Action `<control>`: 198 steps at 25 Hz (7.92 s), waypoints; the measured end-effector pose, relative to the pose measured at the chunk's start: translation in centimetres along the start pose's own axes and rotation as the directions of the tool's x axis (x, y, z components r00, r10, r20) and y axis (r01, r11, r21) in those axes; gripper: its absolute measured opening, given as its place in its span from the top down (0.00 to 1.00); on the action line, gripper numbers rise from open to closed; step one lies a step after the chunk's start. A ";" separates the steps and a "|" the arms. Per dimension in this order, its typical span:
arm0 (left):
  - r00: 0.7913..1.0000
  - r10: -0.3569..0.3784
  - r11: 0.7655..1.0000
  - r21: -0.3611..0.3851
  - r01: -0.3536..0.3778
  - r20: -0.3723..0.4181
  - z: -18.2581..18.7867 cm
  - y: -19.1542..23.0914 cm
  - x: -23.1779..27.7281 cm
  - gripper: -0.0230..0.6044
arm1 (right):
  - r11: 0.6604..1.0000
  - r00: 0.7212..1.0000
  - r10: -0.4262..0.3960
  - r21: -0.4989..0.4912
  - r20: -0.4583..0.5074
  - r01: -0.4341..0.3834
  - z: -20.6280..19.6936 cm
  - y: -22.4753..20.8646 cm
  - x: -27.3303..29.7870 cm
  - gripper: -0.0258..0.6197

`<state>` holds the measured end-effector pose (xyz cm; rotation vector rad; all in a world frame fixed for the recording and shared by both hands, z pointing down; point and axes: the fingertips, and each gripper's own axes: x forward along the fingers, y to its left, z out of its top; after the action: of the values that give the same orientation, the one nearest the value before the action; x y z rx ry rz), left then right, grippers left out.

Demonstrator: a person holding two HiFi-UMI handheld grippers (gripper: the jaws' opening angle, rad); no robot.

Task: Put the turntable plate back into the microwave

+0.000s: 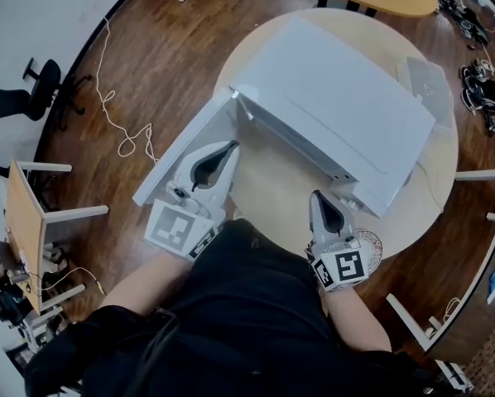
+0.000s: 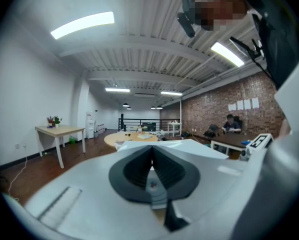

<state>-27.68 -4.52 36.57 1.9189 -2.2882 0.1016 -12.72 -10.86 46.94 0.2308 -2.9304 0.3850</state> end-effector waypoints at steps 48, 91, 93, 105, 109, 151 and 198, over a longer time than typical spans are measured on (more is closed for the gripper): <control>0.781 -0.622 0.780 0.118 0.614 0.047 4.2 -4.5 3.9 0.88 | 0.795 0.785 -0.579 -0.060 0.220 0.603 6.3 3.2 -6.2 0.96; 0.325 -0.941 0.308 0.159 0.938 -0.096 -2.1 -34.1 2.9 0.87 | 0.317 0.275 -0.943 0.250 0.187 0.915 -3.7 1.9 -33.2 0.96; 0.312 -0.945 0.294 0.167 0.941 -0.099 -2.9 -35.0 2.3 0.87 | 0.293 0.250 -0.948 0.228 0.197 0.929 -4.1 2.5 -34.4 0.96; 0.344 -0.933 0.319 0.205 0.925 -0.101 -3.3 -35.9 2.2 0.87 | 0.311 0.277 -0.948 0.263 0.157 0.913 -6.4 0.4 -34.7 0.96; 0.360 -0.926 0.335 0.195 0.922 -0.112 -4.0 -36.0 2.4 0.87 | 0.329 0.303 -0.944 0.270 0.134 0.905 -7.4 -0.2 -34.5 0.94; 0.403 -0.868 0.377 0.141 0.915 -0.290 -10.2 -41.1 7.6 0.87 | 0.373 0.450 -0.888 0.429 -0.093 0.823 -19.4 -8.0 -32.2 0.84; 0.427 -0.822 0.419 0.106 0.902 -0.378 -13.6 -40.7 8.5 0.87 | 0.367 0.559 -0.812 0.597 -0.169 0.713 -26.6 -11.5 -28.2 0.80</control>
<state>11.94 -17.99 49.42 2.7798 -0.8556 0.5589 20.80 -11.08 69.56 1.7181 -2.2793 1.1515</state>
